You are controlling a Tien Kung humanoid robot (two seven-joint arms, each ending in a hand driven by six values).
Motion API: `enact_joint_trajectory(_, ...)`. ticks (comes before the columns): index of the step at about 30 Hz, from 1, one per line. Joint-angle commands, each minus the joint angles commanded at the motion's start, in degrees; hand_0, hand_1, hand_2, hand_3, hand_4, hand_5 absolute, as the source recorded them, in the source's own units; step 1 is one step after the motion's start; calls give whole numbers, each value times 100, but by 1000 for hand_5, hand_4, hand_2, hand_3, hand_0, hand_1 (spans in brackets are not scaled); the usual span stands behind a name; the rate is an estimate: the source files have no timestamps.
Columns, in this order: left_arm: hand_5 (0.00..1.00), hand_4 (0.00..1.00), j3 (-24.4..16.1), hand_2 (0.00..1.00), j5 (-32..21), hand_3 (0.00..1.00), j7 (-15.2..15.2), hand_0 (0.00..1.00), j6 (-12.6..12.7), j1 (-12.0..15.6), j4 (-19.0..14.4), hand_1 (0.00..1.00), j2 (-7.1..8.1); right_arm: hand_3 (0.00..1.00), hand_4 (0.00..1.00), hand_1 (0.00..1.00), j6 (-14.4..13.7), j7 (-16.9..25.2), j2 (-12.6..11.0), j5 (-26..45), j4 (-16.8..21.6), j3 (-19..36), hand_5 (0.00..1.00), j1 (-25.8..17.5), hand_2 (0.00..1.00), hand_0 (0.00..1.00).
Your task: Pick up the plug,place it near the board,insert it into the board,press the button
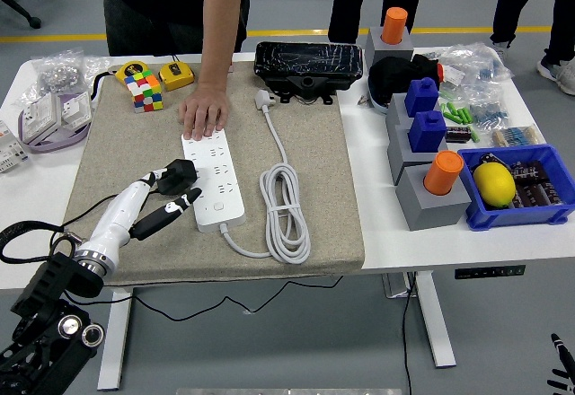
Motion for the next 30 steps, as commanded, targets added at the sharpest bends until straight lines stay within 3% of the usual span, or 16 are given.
enact_joint_trajectory(12,998,998,68,949,-30,918,-37,998,18,12,80,978,-28,801,998,848,6,-7,5,-19,0,9,998,-26,757,998)
enact_joint_trajectory(30,998,998,196,946,0,917,-47,998,25,-216,196,976,-82,799,998,847,13,-10,-6,-18,0,10,998,-4,757,998)
